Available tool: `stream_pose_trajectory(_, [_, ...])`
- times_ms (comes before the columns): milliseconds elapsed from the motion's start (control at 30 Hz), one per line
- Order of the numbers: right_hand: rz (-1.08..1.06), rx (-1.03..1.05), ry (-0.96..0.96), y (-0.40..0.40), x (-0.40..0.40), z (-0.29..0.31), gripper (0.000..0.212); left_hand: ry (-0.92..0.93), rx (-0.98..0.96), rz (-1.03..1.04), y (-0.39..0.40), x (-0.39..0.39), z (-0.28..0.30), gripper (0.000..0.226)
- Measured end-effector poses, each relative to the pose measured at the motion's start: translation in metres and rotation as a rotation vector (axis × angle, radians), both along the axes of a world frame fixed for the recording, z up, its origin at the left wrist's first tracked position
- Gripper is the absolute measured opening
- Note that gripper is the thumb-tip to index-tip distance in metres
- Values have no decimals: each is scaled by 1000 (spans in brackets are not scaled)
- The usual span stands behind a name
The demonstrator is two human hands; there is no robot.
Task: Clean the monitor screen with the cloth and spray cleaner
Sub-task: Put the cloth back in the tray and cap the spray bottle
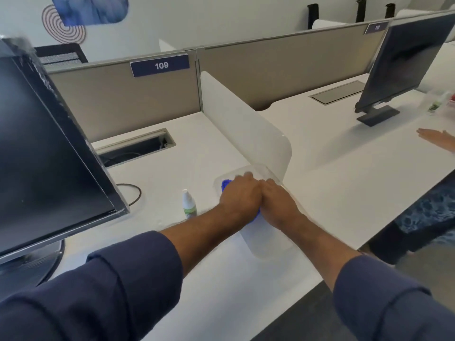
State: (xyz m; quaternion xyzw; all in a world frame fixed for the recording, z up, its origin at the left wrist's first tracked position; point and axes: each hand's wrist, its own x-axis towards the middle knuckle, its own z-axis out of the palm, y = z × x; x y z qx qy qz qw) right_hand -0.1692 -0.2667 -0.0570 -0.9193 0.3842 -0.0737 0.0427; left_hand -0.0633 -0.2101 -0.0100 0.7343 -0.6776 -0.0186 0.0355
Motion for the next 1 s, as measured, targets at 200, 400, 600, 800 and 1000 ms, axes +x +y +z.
stream_pose_trajectory(200, [6,293,328,-4,-7,7,21,80,361,45,-13,12,-24,14])
stream_pose_trajectory(400, [-164,286,64,-3,4,26,23,-137,611,74,-23,-5,-26,21])
stream_pose_trajectory(600, [-169,334,174,8,2,9,34,-161,686,-3,-20,0,-24,27])
stream_pose_trajectory(800, [-212,341,135,17,7,28,35,200,241,-53,15,15,-16,23])
stream_pose_trajectory(1000, [-288,231,-104,42,25,54,25,410,-233,-115,87,48,-9,11])
